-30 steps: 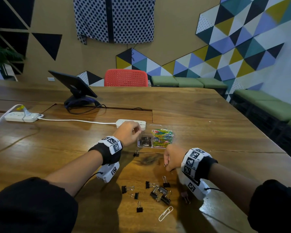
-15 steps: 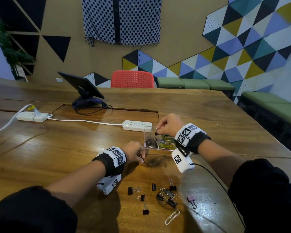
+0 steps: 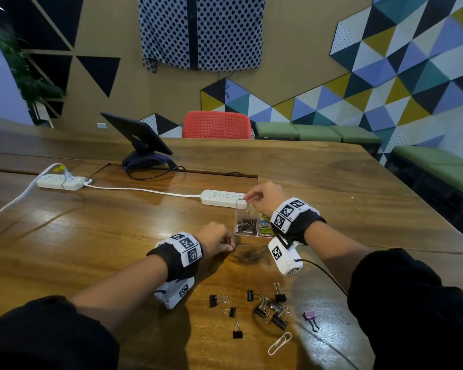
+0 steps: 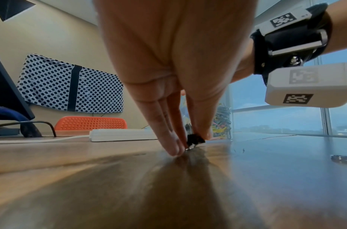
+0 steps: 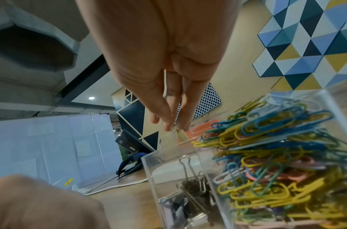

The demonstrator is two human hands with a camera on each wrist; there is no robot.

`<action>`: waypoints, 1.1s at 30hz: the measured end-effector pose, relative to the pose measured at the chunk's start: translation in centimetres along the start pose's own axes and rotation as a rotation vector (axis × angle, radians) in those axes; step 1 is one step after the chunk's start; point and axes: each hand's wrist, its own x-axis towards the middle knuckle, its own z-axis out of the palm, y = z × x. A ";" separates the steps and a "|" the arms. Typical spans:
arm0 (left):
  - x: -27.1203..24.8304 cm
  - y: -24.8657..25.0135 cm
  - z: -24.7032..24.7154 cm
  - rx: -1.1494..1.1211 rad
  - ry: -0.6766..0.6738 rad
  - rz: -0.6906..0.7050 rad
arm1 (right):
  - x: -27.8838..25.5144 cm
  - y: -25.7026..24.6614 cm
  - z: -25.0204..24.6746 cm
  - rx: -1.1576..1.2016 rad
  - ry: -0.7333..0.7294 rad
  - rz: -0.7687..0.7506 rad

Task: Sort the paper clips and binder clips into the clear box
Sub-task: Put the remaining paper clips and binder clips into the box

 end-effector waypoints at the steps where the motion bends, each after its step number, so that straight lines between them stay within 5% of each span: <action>1: 0.0 0.0 0.0 0.009 0.014 -0.003 | -0.2 0.1 -0.1 0.009 0.002 -0.016; 7: 0.8 -0.2 -0.8 0.014 0.189 0.017 | -2.8 0.8 -0.9 0.057 0.010 -0.103; 12: 1.4 0.3 -2.3 -0.060 0.490 0.116 | -8.0 2.1 -1.6 -0.021 -0.174 -0.098; 17: 2.6 1.3 -3.2 -0.120 0.626 0.141 | -12.8 4.4 -1.9 -0.253 -0.531 -0.010; 20: 3.6 1.7 -3.3 -0.095 0.618 0.119 | -14.8 6.2 -2.3 -0.362 -0.643 -0.002; 33: 4.1 2.0 -1.9 0.066 0.315 0.001 | -17.0 7.7 -2.1 -0.304 -0.556 -0.070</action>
